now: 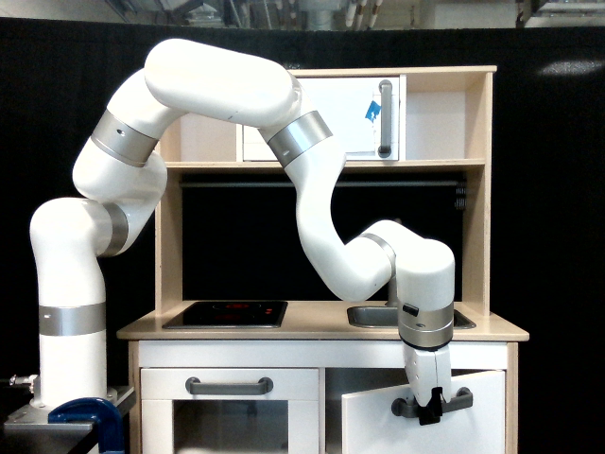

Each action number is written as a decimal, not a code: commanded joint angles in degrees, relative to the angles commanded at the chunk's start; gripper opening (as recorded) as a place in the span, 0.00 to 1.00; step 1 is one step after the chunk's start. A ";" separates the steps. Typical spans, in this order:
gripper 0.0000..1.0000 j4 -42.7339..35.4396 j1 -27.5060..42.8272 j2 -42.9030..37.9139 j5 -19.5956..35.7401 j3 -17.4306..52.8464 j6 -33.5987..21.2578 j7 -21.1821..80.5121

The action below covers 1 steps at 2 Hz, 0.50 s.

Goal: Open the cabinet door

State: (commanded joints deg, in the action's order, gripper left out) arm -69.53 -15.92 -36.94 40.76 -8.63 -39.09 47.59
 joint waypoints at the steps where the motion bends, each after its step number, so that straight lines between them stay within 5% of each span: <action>1: 0.00 -6.97 -0.55 -2.67 -3.62 0.34 -3.74 -3.57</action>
State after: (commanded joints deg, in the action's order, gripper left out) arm -76.50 -16.47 -39.62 37.13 -8.29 -42.83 44.03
